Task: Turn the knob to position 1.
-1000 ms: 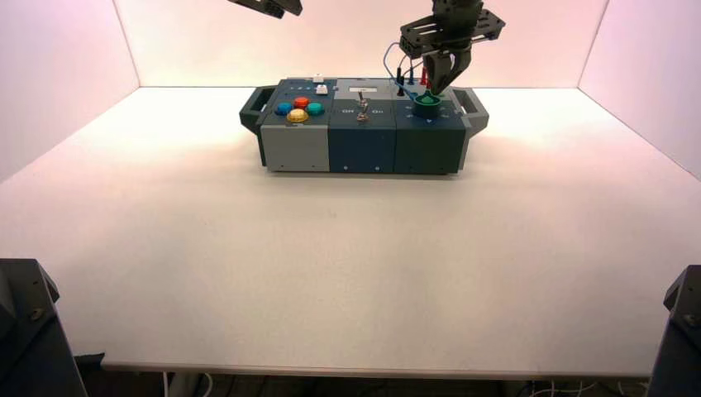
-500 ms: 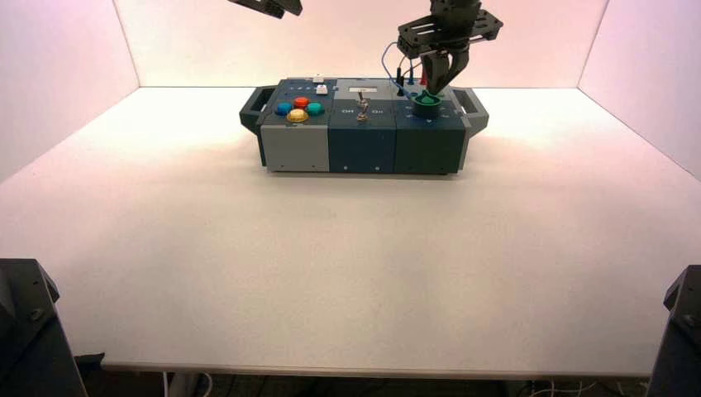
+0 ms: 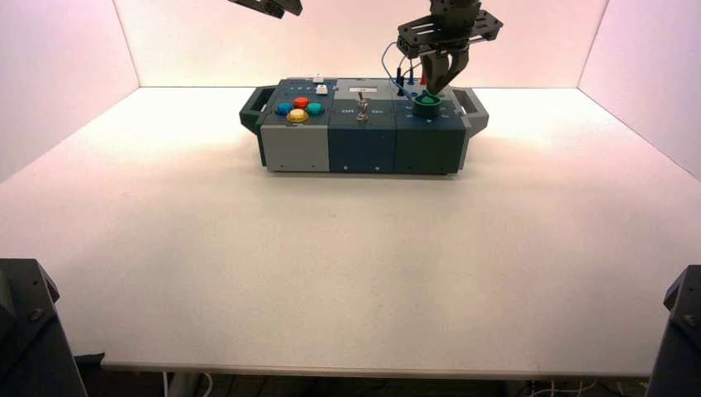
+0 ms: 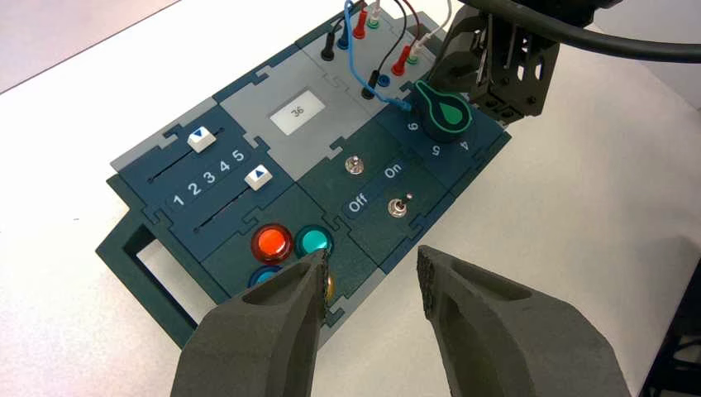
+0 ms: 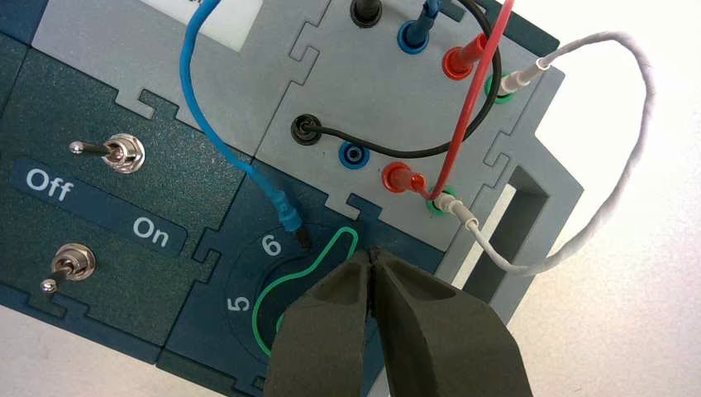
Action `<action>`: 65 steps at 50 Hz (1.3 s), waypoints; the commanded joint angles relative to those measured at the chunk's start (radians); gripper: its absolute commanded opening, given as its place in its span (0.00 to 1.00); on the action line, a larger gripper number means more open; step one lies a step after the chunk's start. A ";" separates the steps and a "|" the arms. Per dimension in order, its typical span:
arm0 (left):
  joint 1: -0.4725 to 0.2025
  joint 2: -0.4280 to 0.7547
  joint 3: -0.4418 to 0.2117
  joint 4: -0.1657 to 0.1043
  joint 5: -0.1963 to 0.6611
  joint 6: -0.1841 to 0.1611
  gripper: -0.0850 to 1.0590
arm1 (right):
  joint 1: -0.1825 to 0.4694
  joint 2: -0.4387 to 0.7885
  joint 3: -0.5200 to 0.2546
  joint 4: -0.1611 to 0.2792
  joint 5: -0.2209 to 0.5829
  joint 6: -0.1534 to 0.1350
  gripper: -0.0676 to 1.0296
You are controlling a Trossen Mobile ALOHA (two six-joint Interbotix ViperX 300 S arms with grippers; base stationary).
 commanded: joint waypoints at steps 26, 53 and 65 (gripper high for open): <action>-0.006 -0.021 -0.011 -0.006 -0.003 0.008 0.58 | 0.005 -0.040 -0.037 0.008 -0.005 -0.002 0.04; -0.005 -0.020 -0.009 -0.006 -0.003 0.008 0.58 | 0.002 -0.044 -0.034 -0.008 0.020 -0.002 0.04; -0.005 -0.018 -0.011 -0.006 -0.003 0.008 0.58 | 0.002 -0.075 -0.023 -0.026 0.060 -0.002 0.04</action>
